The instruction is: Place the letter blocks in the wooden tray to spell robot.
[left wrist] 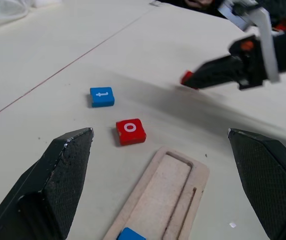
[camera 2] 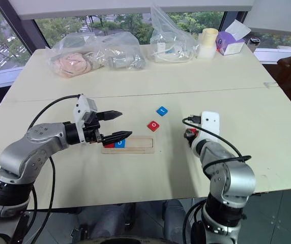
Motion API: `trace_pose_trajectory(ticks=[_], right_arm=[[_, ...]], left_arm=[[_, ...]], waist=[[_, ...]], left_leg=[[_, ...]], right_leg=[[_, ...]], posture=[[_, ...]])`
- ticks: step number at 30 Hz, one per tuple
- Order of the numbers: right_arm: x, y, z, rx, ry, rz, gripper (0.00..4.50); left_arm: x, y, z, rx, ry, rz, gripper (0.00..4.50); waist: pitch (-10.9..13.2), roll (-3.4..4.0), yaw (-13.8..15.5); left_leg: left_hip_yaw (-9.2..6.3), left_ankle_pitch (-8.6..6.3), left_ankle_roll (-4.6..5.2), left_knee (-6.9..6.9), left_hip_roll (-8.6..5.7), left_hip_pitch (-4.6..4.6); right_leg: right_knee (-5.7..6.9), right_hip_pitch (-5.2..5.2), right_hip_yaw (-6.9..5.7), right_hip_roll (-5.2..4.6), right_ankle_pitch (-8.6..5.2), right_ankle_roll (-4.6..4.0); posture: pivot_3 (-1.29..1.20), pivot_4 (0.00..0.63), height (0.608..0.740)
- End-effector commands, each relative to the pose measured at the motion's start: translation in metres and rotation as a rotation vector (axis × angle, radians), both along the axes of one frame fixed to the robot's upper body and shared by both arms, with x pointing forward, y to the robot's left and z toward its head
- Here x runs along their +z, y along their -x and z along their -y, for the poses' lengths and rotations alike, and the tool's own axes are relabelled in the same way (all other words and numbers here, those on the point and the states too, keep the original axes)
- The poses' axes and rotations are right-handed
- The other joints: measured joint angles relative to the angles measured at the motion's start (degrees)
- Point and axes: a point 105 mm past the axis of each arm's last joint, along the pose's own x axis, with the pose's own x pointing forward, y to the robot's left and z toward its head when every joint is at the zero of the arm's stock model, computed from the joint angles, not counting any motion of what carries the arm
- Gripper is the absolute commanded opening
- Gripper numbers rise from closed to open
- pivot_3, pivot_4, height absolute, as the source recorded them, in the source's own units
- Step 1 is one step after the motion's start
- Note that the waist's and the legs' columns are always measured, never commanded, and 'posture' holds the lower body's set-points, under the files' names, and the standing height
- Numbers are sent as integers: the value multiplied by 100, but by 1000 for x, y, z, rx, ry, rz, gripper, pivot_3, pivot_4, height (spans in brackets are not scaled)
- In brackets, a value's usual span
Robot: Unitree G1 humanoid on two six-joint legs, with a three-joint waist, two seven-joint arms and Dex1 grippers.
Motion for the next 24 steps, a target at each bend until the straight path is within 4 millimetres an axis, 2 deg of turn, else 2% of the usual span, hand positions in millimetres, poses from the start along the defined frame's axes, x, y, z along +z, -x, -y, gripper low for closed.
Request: trace_pose_trajectory(ticks=[1,7,13,14,16,19,23,24], right_arm=[[10,5,-10,8,4,40,1184],[-4,7,-14,-27,-15,0,1184],[-2,6,-13,-26,-2,4,4166],[1,5,-11,-28,-2,17,4475],[14,2,1,-44,12,84,4475],[36,-3,15,58,23,209,4475],[50,2,9,372,14,302,4475],[49,9,5,511,47,314,4475]], left_arm=[[5,-1,3,-34,-18,46,4500],[6,-3,4,-43,-2,39,4500],[4,-3,0,-33,-14,39,4500],[4,-2,-1,-32,-17,40,4500],[5,0,-4,-32,-24,43,4500],[6,7,-13,-55,-52,33,4500],[-1,25,-20,-147,-134,-5,4500],[-2,30,-21,-176,-154,-14,4500]], waist=[[0,0,1],[0,0,24],[0,0,20],[0,0,20],[0,1,20],[3,2,24],[3,1,12],[4,0,12]], left_leg=[[-1,0,0,1,0,-1],[-8,0,-1,-3,-3,-7],[-9,0,-1,-3,-4,-7],[-10,0,-1,-3,-4,-7],[-9,-1,-1,-3,-4,-7],[-7,-1,-1,-2,-5,-10],[1,-1,-1,-7,-5,-10],[4,-1,-1,-11,-3,-9]], right_leg=[[-1,0,1,-2,0,0],[-11,-1,0,-7,0,1],[-12,-2,0,-8,1,1],[-12,-2,0,-8,0,1],[-12,-2,0,-8,0,1],[-16,-2,0,-9,0,2],[-22,1,-5,-10,-2,4],[-23,1,-6,-10,-2,3]], posture=[[0,150,740],[0,150,740],[0,150,740],[0,150,740],[0,150,740],[0,150,740],[0,150,740],[0,150,740]])
